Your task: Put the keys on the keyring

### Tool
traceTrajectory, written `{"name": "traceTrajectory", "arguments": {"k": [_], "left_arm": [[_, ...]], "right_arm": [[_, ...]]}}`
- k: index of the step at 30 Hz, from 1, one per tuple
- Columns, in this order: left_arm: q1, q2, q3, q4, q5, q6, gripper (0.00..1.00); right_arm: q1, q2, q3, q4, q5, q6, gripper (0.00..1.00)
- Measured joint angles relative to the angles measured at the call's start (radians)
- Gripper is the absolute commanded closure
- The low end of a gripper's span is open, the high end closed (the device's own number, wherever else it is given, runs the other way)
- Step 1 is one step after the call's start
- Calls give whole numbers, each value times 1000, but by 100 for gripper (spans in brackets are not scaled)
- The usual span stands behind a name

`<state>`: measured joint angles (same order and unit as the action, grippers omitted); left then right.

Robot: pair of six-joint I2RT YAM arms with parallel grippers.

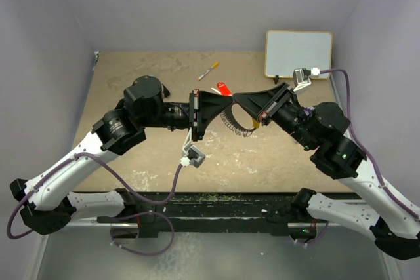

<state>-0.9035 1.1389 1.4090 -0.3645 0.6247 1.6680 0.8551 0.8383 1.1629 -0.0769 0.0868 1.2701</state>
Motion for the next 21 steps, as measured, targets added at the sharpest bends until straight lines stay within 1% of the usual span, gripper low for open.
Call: {"name": "traceTrajectory", "arguments": {"k": [2, 14, 21], "left_arm": [[0, 0, 0, 3, 0, 1, 97], [0, 0, -10, 5, 0, 5, 97], [0, -1, -43, 31, -2, 12, 97]], "right_arm": [[0, -2, -1, 1, 0, 0, 100], [2, -32, -56, 47, 41, 31, 100], [2, -79, -140, 137, 84, 75, 100]]}}
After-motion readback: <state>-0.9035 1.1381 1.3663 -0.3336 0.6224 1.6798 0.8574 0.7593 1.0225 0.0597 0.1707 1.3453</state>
